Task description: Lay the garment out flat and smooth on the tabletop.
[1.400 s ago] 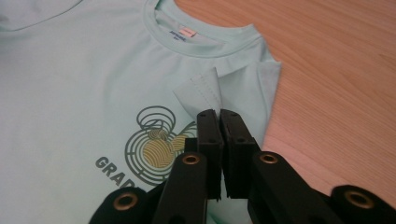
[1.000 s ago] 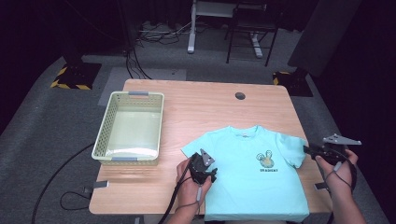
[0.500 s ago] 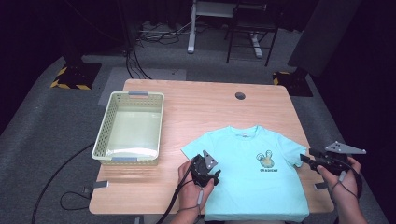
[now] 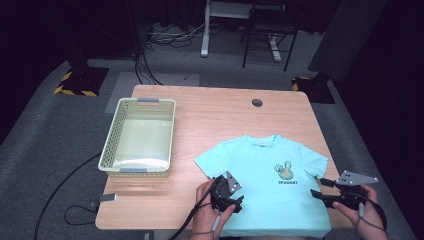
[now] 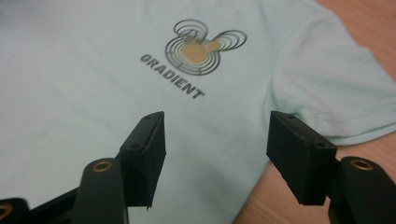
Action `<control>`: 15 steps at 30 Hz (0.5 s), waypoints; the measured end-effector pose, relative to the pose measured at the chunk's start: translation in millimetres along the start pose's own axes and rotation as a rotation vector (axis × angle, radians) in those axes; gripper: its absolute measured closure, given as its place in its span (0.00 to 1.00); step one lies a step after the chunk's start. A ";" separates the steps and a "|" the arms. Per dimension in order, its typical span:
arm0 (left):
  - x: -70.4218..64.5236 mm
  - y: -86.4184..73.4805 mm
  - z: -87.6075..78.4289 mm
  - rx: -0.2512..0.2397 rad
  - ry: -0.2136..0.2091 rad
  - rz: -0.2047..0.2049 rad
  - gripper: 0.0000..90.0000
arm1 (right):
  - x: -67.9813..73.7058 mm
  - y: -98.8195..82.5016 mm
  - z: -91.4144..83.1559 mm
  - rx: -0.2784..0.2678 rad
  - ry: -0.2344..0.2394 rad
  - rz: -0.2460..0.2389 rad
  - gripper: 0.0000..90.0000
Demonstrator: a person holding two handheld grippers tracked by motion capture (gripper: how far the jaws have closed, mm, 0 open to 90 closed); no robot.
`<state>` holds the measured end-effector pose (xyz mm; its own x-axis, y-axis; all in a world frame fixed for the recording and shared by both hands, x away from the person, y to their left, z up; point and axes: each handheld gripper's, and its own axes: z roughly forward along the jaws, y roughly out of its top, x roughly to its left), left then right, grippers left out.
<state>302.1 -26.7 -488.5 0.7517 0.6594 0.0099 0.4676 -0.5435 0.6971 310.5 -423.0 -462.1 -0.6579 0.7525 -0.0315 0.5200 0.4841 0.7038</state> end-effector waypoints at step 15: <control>-3.0 -13.5 9.8 -0.010 0.000 -0.012 0.30 | 19.5 -19.6 32.2 0.021 0.028 0.002 0.33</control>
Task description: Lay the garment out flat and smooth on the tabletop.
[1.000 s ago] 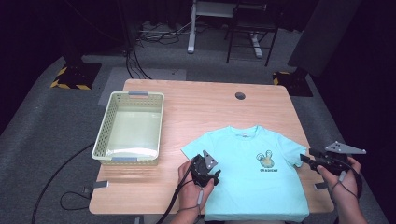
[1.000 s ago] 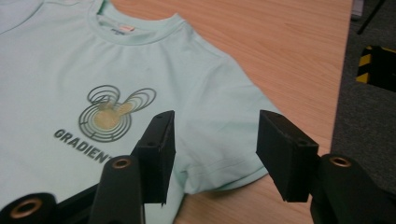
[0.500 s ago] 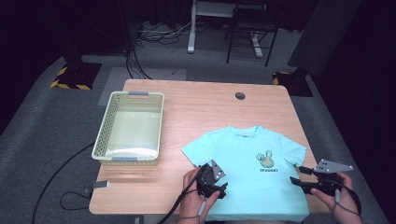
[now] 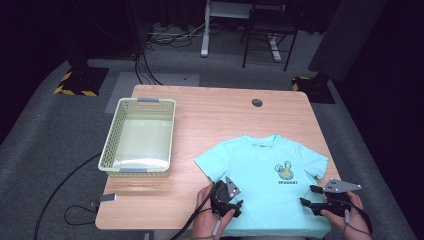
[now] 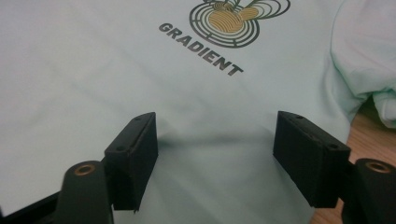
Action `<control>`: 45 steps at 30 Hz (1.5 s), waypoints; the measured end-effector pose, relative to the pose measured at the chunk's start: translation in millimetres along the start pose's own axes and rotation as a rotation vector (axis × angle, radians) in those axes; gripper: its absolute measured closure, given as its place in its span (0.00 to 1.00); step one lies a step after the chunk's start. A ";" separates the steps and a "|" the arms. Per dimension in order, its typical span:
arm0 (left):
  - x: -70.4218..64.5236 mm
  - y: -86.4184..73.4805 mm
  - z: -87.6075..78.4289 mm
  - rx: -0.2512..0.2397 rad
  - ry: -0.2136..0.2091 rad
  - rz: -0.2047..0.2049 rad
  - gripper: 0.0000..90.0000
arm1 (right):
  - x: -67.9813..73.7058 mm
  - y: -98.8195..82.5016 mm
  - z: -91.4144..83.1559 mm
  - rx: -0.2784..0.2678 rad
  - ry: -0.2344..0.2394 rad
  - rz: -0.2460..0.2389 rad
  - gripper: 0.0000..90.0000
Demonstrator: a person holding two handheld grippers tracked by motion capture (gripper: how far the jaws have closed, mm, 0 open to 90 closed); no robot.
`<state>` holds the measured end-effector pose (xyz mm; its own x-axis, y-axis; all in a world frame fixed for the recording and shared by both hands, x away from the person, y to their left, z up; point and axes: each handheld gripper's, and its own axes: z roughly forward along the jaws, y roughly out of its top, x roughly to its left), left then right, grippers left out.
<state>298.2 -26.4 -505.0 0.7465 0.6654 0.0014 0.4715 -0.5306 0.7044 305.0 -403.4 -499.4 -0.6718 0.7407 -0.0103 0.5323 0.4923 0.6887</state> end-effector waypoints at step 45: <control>107.8 32.8 34.8 -0.032 0.059 -0.060 0.30 | -46.5 72.8 73.6 -0.026 -0.062 0.069 0.25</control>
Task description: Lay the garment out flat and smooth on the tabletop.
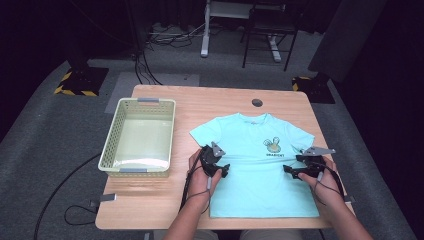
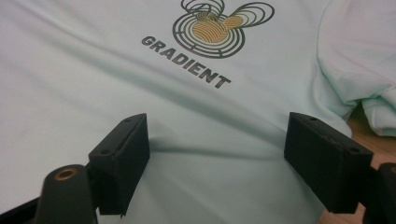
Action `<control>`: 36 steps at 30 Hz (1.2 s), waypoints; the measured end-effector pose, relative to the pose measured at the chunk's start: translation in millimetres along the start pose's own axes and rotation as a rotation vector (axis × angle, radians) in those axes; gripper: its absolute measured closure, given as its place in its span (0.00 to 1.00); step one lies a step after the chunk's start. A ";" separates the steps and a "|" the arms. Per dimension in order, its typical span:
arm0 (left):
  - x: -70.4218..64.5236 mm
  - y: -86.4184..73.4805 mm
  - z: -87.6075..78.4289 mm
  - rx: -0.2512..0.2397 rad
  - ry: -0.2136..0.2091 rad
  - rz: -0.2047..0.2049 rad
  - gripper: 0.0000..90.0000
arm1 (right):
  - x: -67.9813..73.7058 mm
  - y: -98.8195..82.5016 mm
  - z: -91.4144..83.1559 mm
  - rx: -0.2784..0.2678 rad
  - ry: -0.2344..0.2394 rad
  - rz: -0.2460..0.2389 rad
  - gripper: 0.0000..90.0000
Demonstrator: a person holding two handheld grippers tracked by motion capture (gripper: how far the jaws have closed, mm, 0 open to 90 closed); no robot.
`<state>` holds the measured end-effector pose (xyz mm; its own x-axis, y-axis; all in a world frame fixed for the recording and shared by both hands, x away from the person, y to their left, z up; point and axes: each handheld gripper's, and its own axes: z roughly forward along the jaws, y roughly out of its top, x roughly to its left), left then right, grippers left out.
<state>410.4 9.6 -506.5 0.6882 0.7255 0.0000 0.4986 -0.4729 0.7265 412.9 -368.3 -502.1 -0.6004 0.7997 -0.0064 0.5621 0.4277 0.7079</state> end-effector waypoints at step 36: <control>-23.5 -1.5 -53.9 -0.030 0.022 0.072 0.33 | 14.6 -1.5 -49.1 -0.023 0.064 -0.061 0.26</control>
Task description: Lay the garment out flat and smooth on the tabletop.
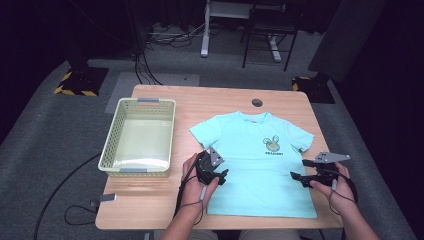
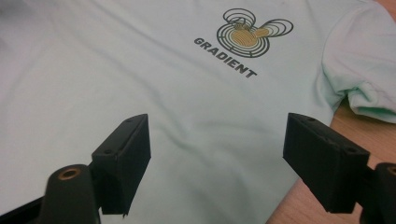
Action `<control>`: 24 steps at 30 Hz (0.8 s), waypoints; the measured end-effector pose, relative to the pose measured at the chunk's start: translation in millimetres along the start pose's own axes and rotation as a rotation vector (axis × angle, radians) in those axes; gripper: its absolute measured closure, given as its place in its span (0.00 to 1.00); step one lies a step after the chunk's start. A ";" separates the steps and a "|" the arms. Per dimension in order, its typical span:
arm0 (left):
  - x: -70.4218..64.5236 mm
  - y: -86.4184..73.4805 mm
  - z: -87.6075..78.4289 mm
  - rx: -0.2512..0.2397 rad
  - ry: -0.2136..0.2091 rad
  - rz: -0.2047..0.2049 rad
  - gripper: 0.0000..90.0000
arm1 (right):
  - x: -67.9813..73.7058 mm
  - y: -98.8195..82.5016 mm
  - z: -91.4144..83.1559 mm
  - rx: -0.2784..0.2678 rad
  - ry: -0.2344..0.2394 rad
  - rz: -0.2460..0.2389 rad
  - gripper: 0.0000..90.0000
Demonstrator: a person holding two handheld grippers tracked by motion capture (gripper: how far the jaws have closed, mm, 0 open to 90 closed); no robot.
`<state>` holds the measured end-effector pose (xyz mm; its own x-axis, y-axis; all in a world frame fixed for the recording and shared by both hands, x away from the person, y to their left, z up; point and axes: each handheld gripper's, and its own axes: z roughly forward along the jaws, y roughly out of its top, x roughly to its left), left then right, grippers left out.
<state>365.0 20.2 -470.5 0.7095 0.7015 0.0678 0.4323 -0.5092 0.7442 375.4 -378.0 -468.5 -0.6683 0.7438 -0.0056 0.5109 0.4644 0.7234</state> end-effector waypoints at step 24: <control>-6.4 -15.0 -38.4 -0.019 0.005 0.025 0.30 | 5.0 -2.6 -35.6 -0.038 0.020 -0.030 0.23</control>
<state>332.6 42.6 -456.7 0.7172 0.6910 0.0903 0.4036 -0.5176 0.7545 351.5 -392.6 -445.8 -0.6936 0.7202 -0.0141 0.4701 0.4674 0.7487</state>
